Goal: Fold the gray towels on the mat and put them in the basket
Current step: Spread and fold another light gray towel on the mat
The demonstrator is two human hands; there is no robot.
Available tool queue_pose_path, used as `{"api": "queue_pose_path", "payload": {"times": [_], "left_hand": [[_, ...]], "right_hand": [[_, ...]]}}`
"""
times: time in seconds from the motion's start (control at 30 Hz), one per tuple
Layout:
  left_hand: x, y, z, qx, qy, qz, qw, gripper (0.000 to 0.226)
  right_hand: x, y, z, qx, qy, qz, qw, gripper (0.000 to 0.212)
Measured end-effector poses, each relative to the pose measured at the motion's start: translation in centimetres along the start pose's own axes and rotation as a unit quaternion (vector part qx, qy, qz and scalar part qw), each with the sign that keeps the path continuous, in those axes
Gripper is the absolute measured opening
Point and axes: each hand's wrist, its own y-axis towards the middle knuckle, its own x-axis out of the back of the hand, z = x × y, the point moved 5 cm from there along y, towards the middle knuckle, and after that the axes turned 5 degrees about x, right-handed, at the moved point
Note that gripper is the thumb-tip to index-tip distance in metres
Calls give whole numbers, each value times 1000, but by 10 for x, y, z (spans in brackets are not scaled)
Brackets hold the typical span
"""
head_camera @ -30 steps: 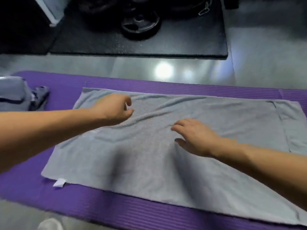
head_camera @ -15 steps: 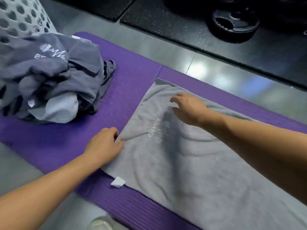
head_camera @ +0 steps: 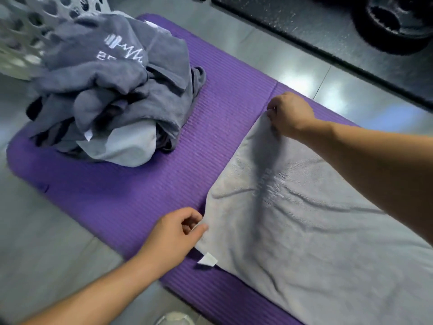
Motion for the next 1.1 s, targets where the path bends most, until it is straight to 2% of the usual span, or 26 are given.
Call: {"api": "queue_pose_path", "payload": {"times": [0.27, 0.43, 0.53, 0.67, 0.77, 0.9, 1.1], "left_hand": [[-43, -16, -88, -70, -79, 104, 989, 6], [-77, -40, -155, -160, -23, 122, 979, 5], [-106, -60, -197, -226, 30, 159, 961, 5], [-165, -94, -250, -277, 43, 235, 931, 5], [-223, -128, -281, -276, 50, 286, 916, 11], [-307, -176, -308, -261, 89, 364, 890, 14], [-473, -239, -317, -217, 104, 382, 892, 17]], "right_hand": [[51, -44, -32, 56, 76, -49, 994, 18], [103, -115, -88, 58, 63, -100, 991, 19], [129, -176, -131, 4, 95, -104, 990, 14], [150, -265, -196, -87, 240, -125, 959, 14], [164, -334, -244, -130, 282, -151, 938, 18], [172, -417, -316, -176, 283, -173, 927, 13], [158, -520, -430, -244, 345, -190, 886, 10]]}}
